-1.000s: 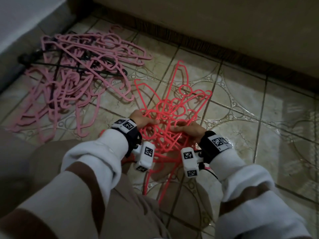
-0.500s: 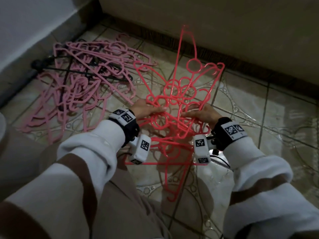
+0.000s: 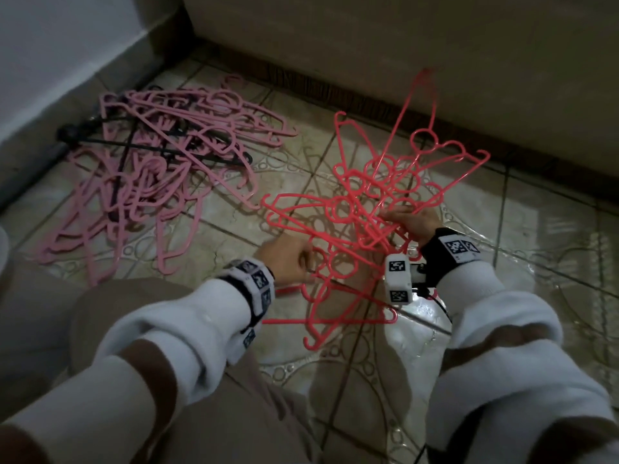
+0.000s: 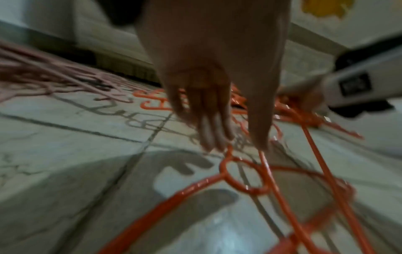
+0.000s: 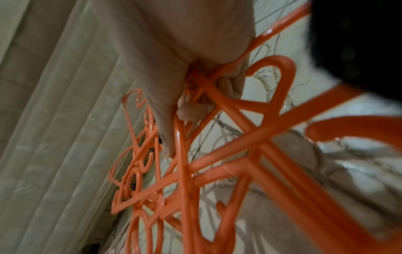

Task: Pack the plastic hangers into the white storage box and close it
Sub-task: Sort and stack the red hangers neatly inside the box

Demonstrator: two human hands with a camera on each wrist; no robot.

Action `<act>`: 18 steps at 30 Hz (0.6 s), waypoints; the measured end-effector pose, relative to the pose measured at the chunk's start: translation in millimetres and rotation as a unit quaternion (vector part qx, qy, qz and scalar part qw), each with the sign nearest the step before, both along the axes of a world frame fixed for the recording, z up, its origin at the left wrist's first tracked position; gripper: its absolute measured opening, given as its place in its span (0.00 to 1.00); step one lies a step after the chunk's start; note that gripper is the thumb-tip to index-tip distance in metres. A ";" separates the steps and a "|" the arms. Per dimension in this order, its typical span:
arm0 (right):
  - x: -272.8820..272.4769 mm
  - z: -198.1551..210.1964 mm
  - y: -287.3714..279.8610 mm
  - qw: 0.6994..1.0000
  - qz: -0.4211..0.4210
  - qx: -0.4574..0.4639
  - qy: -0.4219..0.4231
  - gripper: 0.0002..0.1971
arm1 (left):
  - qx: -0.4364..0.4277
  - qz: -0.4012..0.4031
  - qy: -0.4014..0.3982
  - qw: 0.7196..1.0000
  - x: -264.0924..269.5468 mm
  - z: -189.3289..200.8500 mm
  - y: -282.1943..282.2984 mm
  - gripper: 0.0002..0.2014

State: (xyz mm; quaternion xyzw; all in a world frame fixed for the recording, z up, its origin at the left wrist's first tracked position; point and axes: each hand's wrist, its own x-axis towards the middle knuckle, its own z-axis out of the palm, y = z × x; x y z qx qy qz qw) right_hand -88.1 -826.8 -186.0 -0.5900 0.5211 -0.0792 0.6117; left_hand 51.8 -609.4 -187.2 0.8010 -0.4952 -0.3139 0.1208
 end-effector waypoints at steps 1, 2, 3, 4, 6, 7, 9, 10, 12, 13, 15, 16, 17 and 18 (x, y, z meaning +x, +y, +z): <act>1.9 -0.9 1.4 1.000 0.000 0.008 0.002 0.07 | 0.076 -0.050 -0.042 0.995 -5.8 -6.0 -0.2 0.16; 3.7 -0.9 3.5 1.000 0.000 0.012 0.002 0.07 | 0.126 -0.078 -0.083 0.985 -10.3 -10.4 -1.2 0.17; 5.3 -1.5 4.8 1.000 -0.002 0.011 0.007 0.08 | 0.147 -0.088 -0.109 0.979 -12.6 -13.7 -3.2 0.16; 6.6 -1.7 6.0 1.000 0.001 0.010 0.008 0.09 | 0.154 -0.086 -0.117 0.977 -14.0 -15.6 -5.3 0.11; 8.3 -1.1 9.4 1.000 0.008 0.013 0.003 0.06 | 0.165 -0.078 -0.112 0.977 -15.6 -15.9 -7.2 0.05; 9.3 0.6 11.3 1.000 0.010 0.018 -0.005 0.05 | 0.172 -0.083 -0.108 0.976 -14.8 -16.2 -7.2 0.05; 9.7 -0.6 12.9 0.999 0.018 0.020 -0.020 0.08 | 0.188 -0.100 -0.095 0.972 -14.6 -17.1 -6.0 0.05; 9.5 -2.1 13.5 0.999 0.025 0.017 -0.019 0.08 | 0.193 -0.105 -0.088 0.972 -14.6 -17.6 -4.5 0.06; 10.5 -2.9 14.9 0.999 0.035 0.015 -0.009 0.06 | 0.187 -0.098 -0.068 0.975 -11.8 -17.4 -3.6 0.06; 11.2 -3.0 15.9 0.999 0.036 0.015 -0.011 0.06 | 0.182 -0.079 -0.049 0.979 -8.3 -17.2 -3.6 0.05; 14.5 -2.1 16.3 0.999 0.026 0.019 -0.037 0.08 | 0.168 -0.019 0.009 0.986 1.6 -14.7 -3.6 0.05; 16.6 -0.1 16.0 0.998 0.020 0.023 -0.058 0.11 | 0.157 0.016 0.044 0.986 7.1 -12.4 -3.5 0.07; 19.0 1.9 15.6 0.997 0.014 0.028 -0.077 0.13 | 0.140 0.056 0.086 0.985 12.6 -10.2 -3.1 0.10; 21.4 5.7 15.5 0.995 0.012 0.031 -0.090 0.14 | 0.114 0.097 0.130 0.980 16.3 -5.2 -3.1 0.11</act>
